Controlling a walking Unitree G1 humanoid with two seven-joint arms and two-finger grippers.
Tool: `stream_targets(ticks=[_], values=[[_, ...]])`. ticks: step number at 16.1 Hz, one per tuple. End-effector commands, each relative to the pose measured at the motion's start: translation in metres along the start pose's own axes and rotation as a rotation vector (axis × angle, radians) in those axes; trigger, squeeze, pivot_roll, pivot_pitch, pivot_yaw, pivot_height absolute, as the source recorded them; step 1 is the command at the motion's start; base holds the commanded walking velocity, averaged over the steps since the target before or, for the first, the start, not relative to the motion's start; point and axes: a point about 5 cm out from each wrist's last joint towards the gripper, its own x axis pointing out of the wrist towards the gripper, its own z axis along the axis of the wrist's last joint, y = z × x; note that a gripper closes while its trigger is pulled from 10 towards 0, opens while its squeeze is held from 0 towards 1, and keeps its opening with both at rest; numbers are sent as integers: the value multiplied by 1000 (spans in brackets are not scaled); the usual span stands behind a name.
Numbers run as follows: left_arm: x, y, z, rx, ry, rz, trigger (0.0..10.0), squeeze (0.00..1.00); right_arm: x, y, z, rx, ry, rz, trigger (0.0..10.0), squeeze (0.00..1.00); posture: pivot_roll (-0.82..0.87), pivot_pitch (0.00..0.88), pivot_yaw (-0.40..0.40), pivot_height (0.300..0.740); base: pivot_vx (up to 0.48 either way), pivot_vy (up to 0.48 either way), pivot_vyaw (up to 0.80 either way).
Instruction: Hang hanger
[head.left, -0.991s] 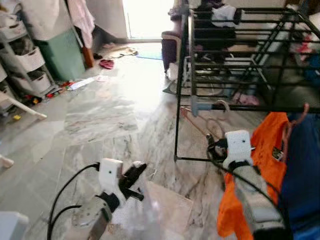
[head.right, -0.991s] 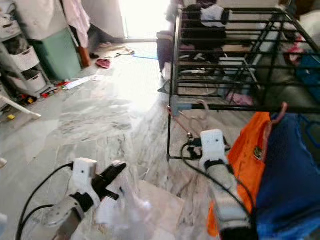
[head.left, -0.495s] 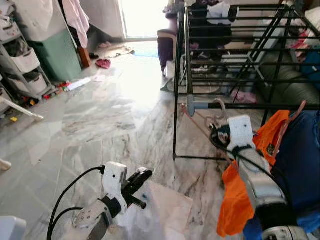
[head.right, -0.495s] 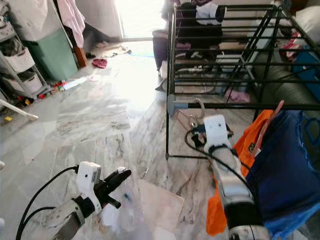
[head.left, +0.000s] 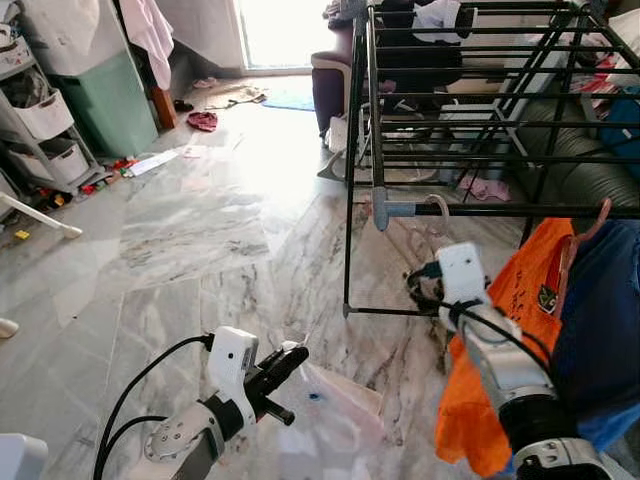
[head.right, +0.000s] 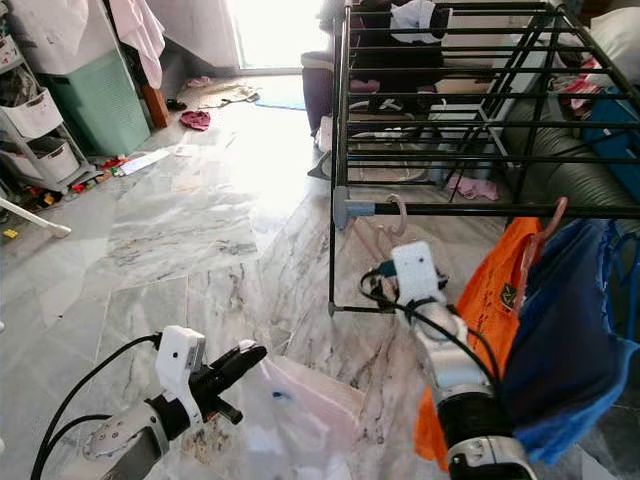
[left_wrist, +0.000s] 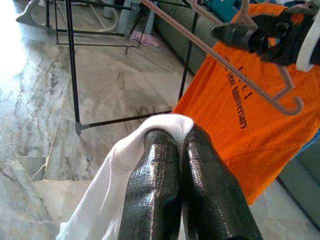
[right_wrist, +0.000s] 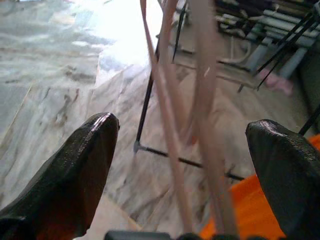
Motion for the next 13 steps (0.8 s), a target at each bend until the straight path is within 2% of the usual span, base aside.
stream_targets(ticks=[1,2,3,5,7,8,9,10,11,13], values=[[0,-3,8,15,-26,-21,10000,0,5,2,3,6,14,12,9333,0,-69,79,33,740,0,0,0],[0,-3,8,16,-24,-24,10000,0,7,3,4,3,17,10,4157,0,-70,80,34,740,0,0,0],[1,-3,8,19,-20,-29,10000,0,12,5,6,-7,27,23,0,0,-71,80,35,740,0,0,0],[2,-3,9,22,-19,-31,10000,0,16,8,14,-40,15,45,0,0,-70,78,33,740,0,0,0],[3,-3,9,25,-18,-30,10000,0,19,6,18,-56,13,48,627,0,-66,75,30,740,0,0,0],[3,-3,9,24,-17,-29,10000,0,20,5,18,-58,16,49,2000,0,-64,74,29,740,0,0,0],[2,-3,7,22,-10,-27,10000,0,21,3,20,-69,24,52,7373,0,-63,74,27,740,0,0,0],[1,-4,5,21,-7,-27,10000,0,22,2,20,-76,29,55,7373,0,-62,73,25,740,0,0,0],[1,-4,4,20,-4,-27,10000,0,23,1,21,-79,29,54,10000,0,-62,74,25,740,0,0,0],[1,-4,4,19,1,-27,10000,0,23,-2,23,-91,35,49,10000,0,-62,73,23,740,0,0,0]])
